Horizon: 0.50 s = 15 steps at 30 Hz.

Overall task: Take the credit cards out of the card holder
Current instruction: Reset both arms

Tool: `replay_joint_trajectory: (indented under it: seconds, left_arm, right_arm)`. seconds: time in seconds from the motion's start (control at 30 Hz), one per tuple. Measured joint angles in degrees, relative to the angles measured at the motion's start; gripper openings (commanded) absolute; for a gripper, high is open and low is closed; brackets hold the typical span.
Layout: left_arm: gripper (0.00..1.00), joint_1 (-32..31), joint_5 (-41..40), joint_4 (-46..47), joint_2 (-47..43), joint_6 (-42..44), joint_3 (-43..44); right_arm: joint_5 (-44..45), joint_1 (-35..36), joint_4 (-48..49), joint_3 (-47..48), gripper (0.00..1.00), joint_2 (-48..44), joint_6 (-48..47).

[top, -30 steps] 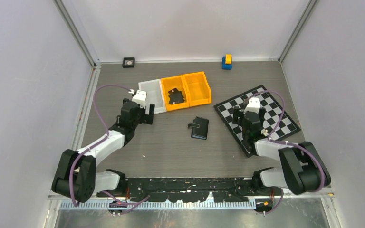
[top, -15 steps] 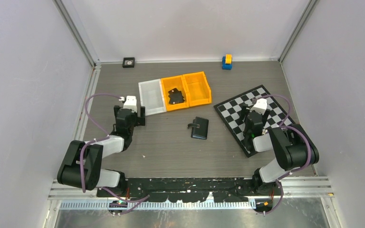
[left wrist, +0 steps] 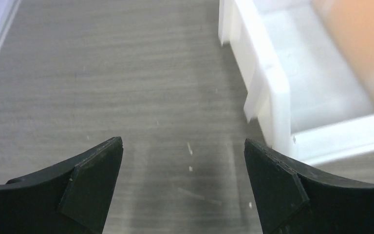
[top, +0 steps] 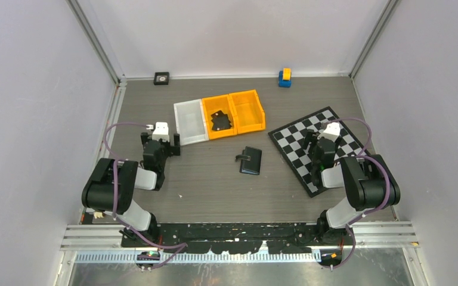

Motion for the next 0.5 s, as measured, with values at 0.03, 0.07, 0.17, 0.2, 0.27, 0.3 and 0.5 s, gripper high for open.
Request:
replay_joint_trajectory:
  seconds: [0.03,0.07,0.17,0.2,0.27,0.3,0.5]
  left_arm:
    - [0.99,0.33,0.70,-0.07,0.00,0.04,1.16]
    - [1.00,0.61,1.14,-0.13,-0.07,0.02,1.88]
    - [1.00,1.01,1.92,-0.44,-0.31,0.02,2.47]
    - [1.00,1.01,2.03,-0.68,-0.31,0.04,2.47]
    - [1.00,1.01,2.34,-1.07,-0.31,0.02,2.47]
    - [1.00,1.01,2.36,-1.38,-0.31,0.02,2.47]
    - [1.00,1.01,2.36,-2.25,-0.31,0.00,2.47]
  right_arm:
    - [-0.66,-0.17,-0.17,0.07,0.92,0.00,0.24]
    - [-1.11,-0.31,-0.39,0.15,0.93,0.00,0.42]
    - [-1.92,-0.37,-0.68,0.17,0.93,0.00,0.57]
    - [-1.84,-0.37,-0.83,0.22,0.93,0.00,0.70]
    - [-0.98,-0.35,-1.42,0.50,0.93,0.00,1.18]
    - [-0.39,-0.37,-1.70,0.79,0.93,0.00,1.51]
    - [1.95,-0.37,-1.88,1.18,0.94,0.00,2.43]
